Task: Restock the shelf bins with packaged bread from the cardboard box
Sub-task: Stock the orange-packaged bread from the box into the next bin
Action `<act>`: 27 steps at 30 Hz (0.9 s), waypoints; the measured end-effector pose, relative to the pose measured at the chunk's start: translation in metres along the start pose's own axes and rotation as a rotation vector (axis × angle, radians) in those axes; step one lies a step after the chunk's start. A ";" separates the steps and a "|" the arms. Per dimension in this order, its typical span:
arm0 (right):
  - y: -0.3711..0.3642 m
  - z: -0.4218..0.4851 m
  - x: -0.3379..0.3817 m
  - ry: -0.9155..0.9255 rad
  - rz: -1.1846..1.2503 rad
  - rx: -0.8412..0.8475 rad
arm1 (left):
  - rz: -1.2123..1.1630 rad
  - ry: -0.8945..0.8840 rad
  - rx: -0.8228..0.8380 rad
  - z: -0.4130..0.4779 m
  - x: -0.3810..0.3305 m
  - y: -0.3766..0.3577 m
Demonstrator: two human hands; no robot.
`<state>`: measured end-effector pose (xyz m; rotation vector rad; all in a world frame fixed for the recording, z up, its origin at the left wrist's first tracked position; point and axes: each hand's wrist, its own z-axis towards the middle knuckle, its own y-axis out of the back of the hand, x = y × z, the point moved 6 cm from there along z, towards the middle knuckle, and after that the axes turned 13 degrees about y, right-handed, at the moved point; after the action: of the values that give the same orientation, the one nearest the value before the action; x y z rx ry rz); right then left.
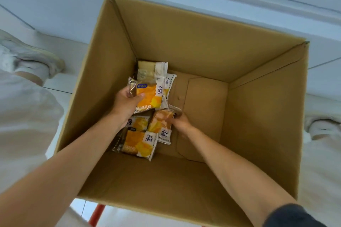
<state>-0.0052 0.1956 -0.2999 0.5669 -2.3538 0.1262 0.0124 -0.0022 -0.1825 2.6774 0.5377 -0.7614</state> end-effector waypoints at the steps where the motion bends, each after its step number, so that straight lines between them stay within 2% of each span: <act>1: -0.002 0.003 -0.003 -0.013 -0.015 -0.020 | 0.011 -0.001 -0.003 0.001 0.001 0.000; 6: -0.013 0.009 -0.006 0.042 -0.057 -0.045 | 0.034 0.000 0.024 -0.002 0.004 -0.004; 10: -0.003 0.012 -0.005 -0.009 -0.114 -0.112 | 0.049 -0.018 0.018 -0.001 0.006 -0.004; 13: 0.006 0.006 0.002 0.035 -0.155 -0.071 | 0.071 -0.040 0.001 -0.001 0.006 -0.002; 17: 0.034 -0.015 0.042 0.263 -0.343 -0.081 | 0.071 -0.093 -0.033 -0.001 -0.001 0.003; 20: 0.066 -0.047 0.094 0.469 -0.486 -0.023 | 0.057 -0.119 -0.024 -0.010 -0.014 -0.001; 24: 0.084 -0.110 0.170 0.679 -0.571 0.089 | 0.099 -0.112 0.138 -0.036 -0.035 -0.022; 27: 0.088 -0.144 0.212 0.721 -0.619 0.124 | 0.113 -0.111 0.259 -0.056 -0.054 -0.037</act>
<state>-0.0932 0.2323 -0.0467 1.0748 -1.4143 0.1577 -0.0215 0.0379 -0.1143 2.8471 0.2737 -1.0010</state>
